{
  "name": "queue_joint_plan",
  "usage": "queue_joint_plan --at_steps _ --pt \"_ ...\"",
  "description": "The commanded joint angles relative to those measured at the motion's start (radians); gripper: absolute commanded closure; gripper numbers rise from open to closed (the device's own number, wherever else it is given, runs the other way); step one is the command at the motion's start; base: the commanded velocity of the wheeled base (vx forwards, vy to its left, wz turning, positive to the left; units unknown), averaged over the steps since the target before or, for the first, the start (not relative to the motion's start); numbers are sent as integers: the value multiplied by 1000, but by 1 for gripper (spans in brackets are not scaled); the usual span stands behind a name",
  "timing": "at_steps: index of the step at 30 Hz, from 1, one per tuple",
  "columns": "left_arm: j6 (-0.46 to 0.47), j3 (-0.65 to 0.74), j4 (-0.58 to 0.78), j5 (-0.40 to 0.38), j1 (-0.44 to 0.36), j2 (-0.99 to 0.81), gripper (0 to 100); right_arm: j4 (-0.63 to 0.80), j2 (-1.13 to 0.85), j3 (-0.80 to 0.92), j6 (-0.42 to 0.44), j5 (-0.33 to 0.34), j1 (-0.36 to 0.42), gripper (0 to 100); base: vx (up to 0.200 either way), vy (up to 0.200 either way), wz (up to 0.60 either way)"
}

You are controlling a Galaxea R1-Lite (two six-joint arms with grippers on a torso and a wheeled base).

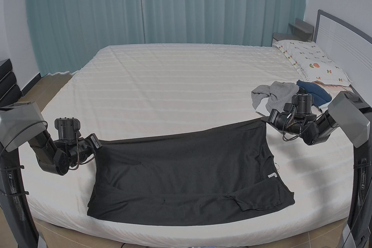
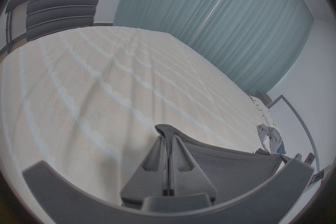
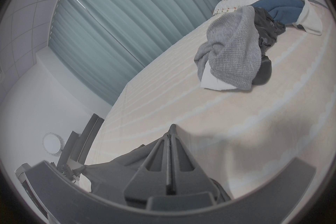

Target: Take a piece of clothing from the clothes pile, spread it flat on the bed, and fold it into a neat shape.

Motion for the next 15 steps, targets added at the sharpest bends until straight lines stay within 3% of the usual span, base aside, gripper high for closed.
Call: queue_joint_plan --at_steps 1,15 --pt "34 41 0 0 -1 -39 100 -1 -77 85 -6 27 -7 100 0 0 0" --pt "240 182 2 -9 -1 -139 100 -7 -203 377 -160 122 -36 100 0 0 0"
